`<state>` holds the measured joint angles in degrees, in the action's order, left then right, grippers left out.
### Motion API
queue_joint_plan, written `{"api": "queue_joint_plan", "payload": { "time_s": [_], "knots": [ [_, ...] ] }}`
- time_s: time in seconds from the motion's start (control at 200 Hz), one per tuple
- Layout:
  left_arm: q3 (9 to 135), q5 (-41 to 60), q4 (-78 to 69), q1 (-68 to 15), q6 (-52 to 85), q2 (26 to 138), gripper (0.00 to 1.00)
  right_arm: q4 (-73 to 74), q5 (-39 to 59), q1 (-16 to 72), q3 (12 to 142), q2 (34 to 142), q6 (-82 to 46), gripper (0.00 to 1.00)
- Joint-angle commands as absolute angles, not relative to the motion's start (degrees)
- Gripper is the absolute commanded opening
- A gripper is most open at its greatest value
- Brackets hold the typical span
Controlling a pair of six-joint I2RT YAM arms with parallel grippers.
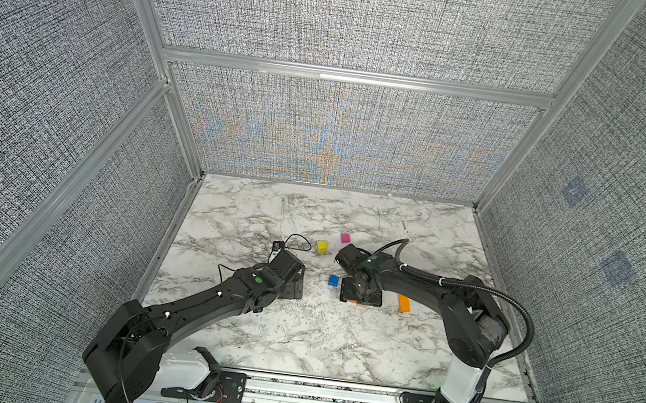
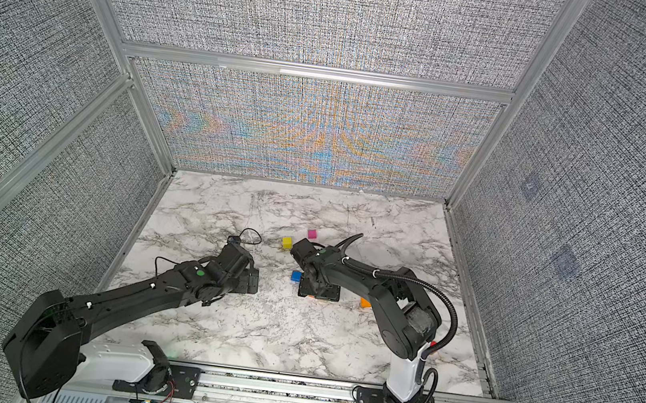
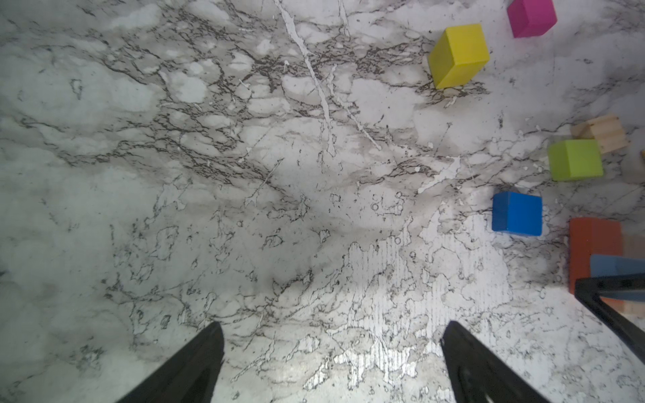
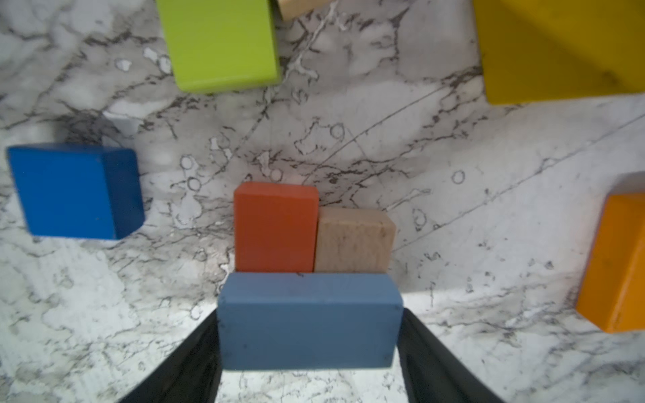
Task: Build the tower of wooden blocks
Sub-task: 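Raise the right gripper and move it over the orange block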
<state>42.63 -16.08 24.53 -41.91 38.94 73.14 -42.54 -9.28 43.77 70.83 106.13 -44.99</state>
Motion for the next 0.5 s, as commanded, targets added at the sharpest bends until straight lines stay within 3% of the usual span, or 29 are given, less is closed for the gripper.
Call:
{"api": "queue_joint_plan", "payload": {
  "time_s": [0.0,0.365,0.41,0.495],
  "knots": [
    [43.41,-15.76,25.15,-41.89,37.98,72.75,0.98,-43.87,-9.76,43.83,71.24,105.06,-44.48,0.81],
    [47.66,-13.55,27.64,-41.84,37.24,74.52,0.98,-48.73,-13.58,43.27,72.45,96.70,-39.79,0.82],
    [49.05,-12.48,28.68,-41.86,36.16,75.51,0.98,-49.55,-14.39,42.79,71.60,94.71,-39.19,0.77],
    [51.10,-11.55,29.48,-41.84,35.68,77.69,0.98,-49.13,-13.67,40.85,68.29,89.92,-38.44,0.57]
  ]
}}
